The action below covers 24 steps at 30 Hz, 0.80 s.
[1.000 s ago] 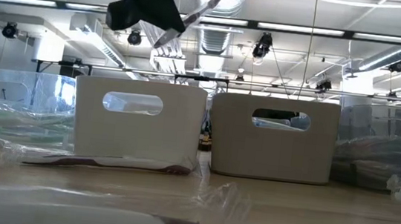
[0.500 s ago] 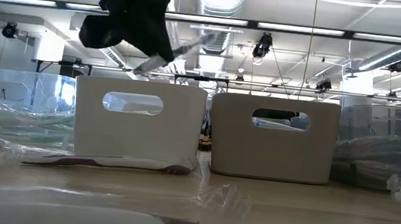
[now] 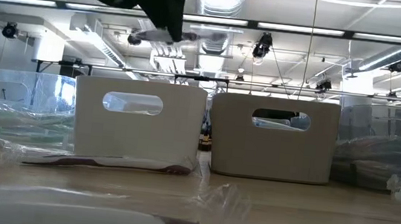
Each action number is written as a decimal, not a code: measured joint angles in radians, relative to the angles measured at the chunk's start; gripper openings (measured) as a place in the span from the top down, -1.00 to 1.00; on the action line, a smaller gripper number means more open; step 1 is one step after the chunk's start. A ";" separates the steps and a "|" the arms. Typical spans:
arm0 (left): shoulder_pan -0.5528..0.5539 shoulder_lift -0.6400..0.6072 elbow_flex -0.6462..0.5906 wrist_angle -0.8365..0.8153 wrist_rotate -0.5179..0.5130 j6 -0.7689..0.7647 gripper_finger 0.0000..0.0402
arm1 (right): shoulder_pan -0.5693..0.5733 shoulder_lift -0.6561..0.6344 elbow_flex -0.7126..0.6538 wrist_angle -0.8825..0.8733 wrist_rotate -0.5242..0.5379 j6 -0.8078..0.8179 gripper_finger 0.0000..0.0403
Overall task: Pick & Place Toothbrushes
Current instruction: Put the purple toothbrush into the white bin
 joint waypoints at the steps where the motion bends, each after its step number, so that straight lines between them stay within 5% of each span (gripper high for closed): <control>1: 0.000 0.017 0.015 -0.013 0.018 0.000 0.85 | 0.000 -0.002 0.000 -0.008 0.000 0.005 0.53; 24: 0.094 0.043 -0.060 -0.063 0.270 -0.050 0.83 | 0.000 -0.002 -0.004 -0.043 0.000 0.052 0.47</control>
